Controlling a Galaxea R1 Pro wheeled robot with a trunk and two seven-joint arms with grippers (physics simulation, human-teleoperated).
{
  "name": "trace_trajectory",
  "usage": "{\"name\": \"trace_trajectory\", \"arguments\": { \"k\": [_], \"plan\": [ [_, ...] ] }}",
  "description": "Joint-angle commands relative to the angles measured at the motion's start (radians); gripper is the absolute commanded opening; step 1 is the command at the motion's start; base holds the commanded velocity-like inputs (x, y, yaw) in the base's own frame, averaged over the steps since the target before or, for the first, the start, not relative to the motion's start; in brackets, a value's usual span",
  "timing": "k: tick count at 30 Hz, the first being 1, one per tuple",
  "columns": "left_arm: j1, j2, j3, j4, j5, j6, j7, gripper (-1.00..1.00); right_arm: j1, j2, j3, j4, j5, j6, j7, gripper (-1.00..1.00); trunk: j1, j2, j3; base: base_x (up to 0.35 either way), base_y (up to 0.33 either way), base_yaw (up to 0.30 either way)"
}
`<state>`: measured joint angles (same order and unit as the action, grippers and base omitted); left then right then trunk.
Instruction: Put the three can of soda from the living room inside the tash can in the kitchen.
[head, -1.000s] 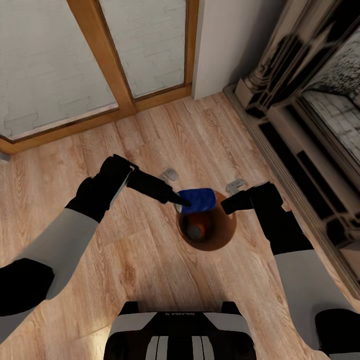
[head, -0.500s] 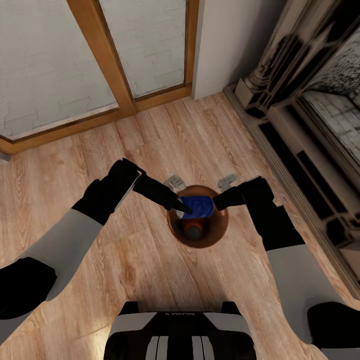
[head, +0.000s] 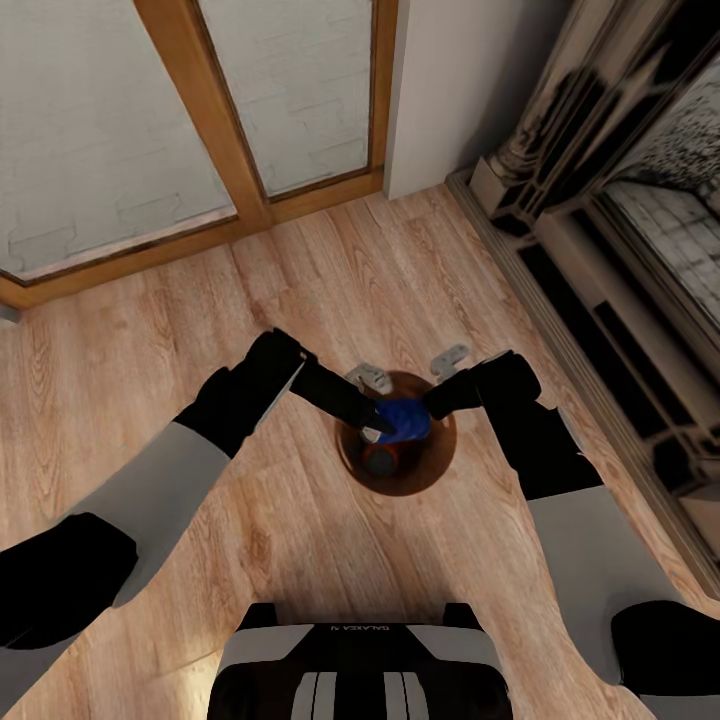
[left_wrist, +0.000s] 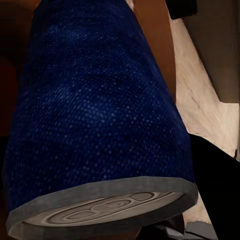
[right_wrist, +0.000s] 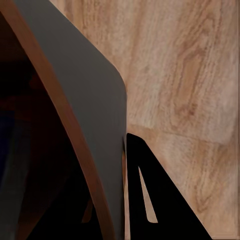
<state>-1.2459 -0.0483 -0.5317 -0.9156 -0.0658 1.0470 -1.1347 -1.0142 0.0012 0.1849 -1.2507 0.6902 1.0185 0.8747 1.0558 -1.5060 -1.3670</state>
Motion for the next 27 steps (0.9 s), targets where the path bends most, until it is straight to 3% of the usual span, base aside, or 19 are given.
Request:
{"name": "trace_trajectory", "arguments": {
  "k": [1,4,10,14,26,27],
  "plan": [
    [0.000,-0.002,-0.008,0.004,-0.022,0.000,0.010,-1.00,0.000,0.000,0.001,-0.005,-0.077,0.029,0.010,-1.00,0.000,0.000,0.000,0.000,0.000,0.000],
    [0.000,-0.008,-0.039,0.016,-0.021,0.000,0.022,-1.00,0.000,0.000,0.001,-0.006,-0.077,0.029,0.010,-1.00,0.000,0.000,0.000,0.000,0.000,0.000],
    [-0.001,-0.010,-0.053,0.062,-0.023,0.000,0.030,-1.00,-0.001,0.000,0.002,-0.006,-0.077,0.029,0.010,-1.00,0.000,0.000,0.000,0.000,0.000,0.000],
    [-0.001,-0.012,-0.070,0.080,-0.064,0.000,0.031,-1.00,0.000,0.000,0.002,-0.006,-0.077,0.029,0.010,-1.00,0.000,0.000,0.000,0.000,0.000,0.000],
    [0.001,-0.020,-0.080,0.083,-0.085,0.000,0.032,-1.00,0.000,0.000,0.003,-0.006,-0.077,0.029,0.010,-1.00,0.000,0.000,0.000,0.000,0.000,0.000],
    [0.001,-0.020,-0.080,0.083,-0.089,0.000,0.032,1.00,0.000,0.000,0.002,-0.006,-0.077,0.029,0.010,-1.00,0.000,0.000,0.000,0.000,0.000,0.000]
  ]
}}
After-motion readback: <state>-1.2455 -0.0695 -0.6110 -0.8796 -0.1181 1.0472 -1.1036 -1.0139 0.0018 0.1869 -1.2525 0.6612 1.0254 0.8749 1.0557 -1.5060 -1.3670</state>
